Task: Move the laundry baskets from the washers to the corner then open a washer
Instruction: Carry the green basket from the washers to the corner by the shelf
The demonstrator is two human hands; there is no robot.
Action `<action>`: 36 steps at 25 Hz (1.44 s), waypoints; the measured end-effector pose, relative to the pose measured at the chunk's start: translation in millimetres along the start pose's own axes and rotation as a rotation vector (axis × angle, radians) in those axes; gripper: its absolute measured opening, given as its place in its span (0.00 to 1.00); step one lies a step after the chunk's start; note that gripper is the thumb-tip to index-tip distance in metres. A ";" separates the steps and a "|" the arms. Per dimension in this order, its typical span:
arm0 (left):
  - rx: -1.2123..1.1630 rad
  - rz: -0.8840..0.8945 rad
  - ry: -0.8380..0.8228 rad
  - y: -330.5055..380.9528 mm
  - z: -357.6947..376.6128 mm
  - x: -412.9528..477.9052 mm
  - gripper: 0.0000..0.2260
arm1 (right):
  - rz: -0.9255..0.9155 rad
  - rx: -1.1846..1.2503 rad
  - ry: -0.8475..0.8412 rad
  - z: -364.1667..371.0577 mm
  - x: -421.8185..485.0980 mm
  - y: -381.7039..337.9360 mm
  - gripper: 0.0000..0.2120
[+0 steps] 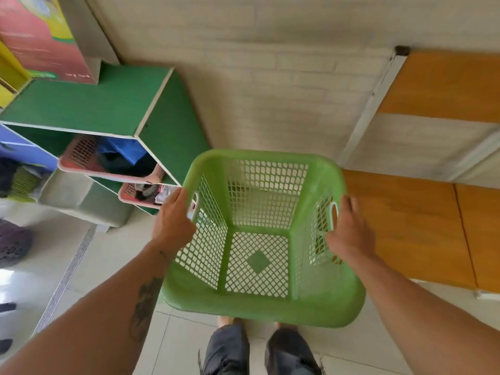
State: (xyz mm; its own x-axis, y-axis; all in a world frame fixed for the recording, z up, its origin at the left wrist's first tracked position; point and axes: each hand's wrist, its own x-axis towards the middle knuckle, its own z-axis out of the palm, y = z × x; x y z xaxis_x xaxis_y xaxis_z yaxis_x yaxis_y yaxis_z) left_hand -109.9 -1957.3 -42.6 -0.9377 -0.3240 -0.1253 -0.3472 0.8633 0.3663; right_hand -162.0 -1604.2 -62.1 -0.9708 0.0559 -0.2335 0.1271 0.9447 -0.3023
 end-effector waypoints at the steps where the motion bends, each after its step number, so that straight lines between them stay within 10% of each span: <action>1: -0.012 -0.003 -0.009 -6.9 11.8 13.6 0.31 | 0.029 -0.006 -0.004 11.8 8.7 -4.9 0.42; 18: -0.178 0.020 -0.256 -119.2 194.0 122.5 0.31 | 0.216 0.221 -0.168 189.2 73.8 -14.7 0.49; 27: -0.075 -0.064 -0.501 -80.4 140.5 117.8 0.32 | 0.123 0.107 -0.221 109.5 57.1 -9.2 0.29; 36: -0.090 0.417 -0.587 76.1 12.6 50.9 0.20 | 0.250 0.095 -0.089 -70.5 -86.4 23.1 0.27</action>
State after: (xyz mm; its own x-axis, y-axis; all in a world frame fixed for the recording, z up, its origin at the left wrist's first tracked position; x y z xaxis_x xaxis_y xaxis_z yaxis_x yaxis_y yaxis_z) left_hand -184.2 -1903.3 -32.8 -0.8518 0.3081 -0.4236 0.0187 0.8262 0.5631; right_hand -89.6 -1564.4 16.2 -0.8859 0.2506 -0.3903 0.3827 0.8705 -0.3097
